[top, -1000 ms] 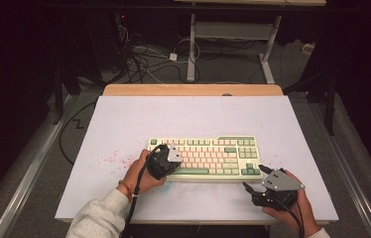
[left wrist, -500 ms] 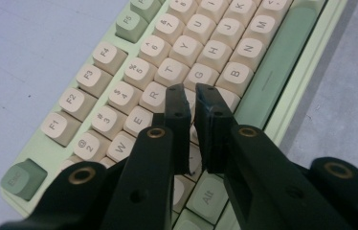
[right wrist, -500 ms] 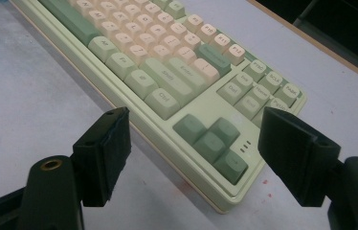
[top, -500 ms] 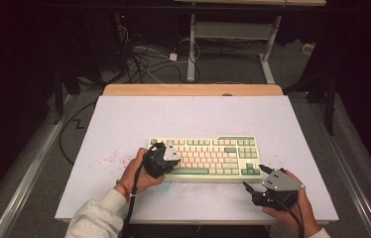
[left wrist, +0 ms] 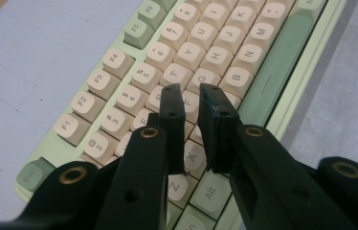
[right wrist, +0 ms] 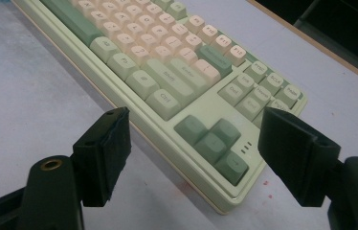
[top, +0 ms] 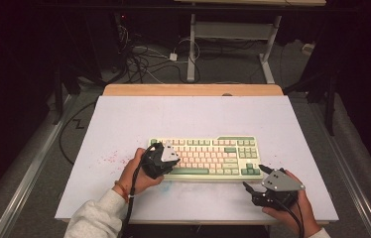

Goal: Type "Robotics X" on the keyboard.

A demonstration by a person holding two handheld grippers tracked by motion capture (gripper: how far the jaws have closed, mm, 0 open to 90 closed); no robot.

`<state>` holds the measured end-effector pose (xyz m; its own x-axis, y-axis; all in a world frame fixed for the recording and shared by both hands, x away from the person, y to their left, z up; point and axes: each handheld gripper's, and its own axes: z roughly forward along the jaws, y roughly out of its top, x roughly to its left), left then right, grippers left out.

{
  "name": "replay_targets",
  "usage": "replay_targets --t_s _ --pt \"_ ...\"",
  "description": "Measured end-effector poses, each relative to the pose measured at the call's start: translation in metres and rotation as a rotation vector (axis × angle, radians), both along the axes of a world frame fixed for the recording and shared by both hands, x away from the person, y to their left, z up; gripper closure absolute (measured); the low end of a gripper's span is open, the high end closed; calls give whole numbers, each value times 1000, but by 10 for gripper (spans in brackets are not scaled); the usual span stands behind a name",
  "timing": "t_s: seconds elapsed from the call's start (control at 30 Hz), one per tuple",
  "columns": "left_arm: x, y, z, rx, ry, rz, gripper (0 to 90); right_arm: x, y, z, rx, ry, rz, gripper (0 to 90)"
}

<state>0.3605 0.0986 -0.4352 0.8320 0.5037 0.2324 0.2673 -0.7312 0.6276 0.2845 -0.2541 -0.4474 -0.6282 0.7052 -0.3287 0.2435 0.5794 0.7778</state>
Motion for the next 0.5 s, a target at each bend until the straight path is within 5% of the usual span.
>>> replay_targets --t_s 0.5 --pt "-3 8 6 -31 -50 46 572 0 0 0 -2 0 5 268"
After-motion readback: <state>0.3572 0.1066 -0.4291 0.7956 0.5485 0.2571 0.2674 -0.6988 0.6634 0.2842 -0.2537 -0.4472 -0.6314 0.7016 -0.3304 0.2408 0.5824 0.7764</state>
